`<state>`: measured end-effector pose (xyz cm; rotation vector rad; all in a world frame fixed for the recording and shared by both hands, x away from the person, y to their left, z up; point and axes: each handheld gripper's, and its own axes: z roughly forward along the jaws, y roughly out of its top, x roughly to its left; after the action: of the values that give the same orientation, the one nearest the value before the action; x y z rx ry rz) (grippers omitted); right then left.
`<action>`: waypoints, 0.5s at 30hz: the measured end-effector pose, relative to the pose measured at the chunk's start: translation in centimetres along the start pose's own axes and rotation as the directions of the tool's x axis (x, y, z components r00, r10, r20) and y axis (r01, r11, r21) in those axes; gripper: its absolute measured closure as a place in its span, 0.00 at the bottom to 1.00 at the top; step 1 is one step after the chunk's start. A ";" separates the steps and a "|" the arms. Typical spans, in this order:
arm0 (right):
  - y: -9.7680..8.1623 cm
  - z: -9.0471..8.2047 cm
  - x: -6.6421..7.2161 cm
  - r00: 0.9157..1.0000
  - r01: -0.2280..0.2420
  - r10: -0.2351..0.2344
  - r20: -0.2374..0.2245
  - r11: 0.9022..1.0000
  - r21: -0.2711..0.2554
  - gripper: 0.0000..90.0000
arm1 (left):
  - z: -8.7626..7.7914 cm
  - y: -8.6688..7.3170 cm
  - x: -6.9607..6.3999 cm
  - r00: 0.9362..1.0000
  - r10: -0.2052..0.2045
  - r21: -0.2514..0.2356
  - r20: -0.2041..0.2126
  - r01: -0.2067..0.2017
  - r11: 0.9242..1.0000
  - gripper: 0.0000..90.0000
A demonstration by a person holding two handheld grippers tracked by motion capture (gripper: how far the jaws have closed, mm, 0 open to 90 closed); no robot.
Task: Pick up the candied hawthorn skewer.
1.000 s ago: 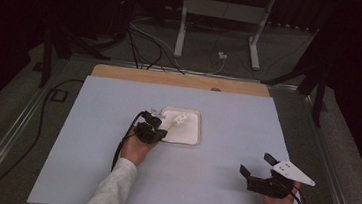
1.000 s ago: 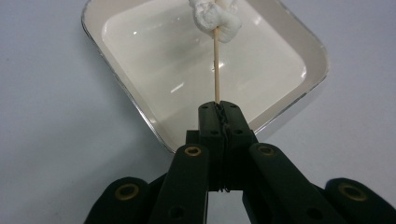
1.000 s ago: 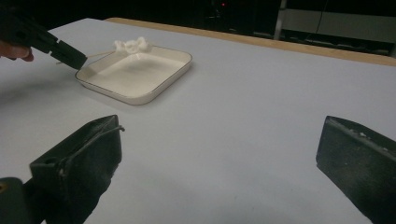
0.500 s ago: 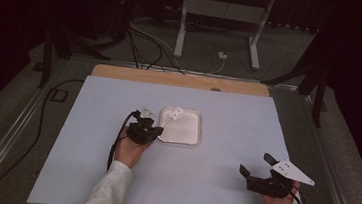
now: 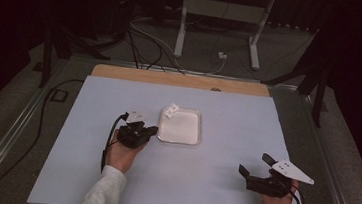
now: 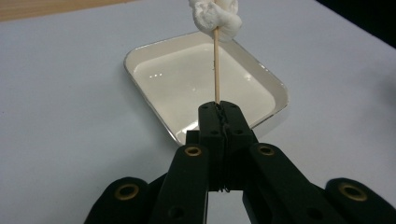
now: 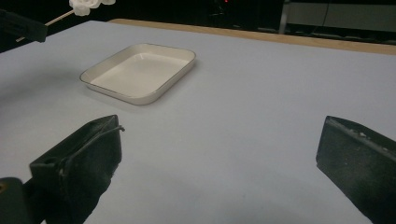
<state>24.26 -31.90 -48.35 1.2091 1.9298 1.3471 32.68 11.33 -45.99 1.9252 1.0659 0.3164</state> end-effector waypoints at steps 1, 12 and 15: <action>0.0 0.0 0.0 1.000 0.001 -0.001 -0.002 1.000 -0.002 0.00 | 0.0 0.0 0.0 1.000 0.004 0.000 0.002 -0.004 1.000 1.00; 2.2 0.7 -0.1 0.994 -0.060 0.053 -0.093 0.995 -0.075 0.00 | -1.0 -0.2 0.4 1.000 0.023 -0.071 0.020 -0.021 0.997 1.00; 3.5 1.3 0.1 0.993 -0.062 0.052 -0.107 0.995 -0.084 0.00 | -1.0 -0.2 0.5 0.999 0.024 -0.076 0.021 -0.022 0.997 1.00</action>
<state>26.54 -30.81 -45.62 1.1808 1.8984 1.5367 32.26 12.41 -45.69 1.8705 1.0041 0.3436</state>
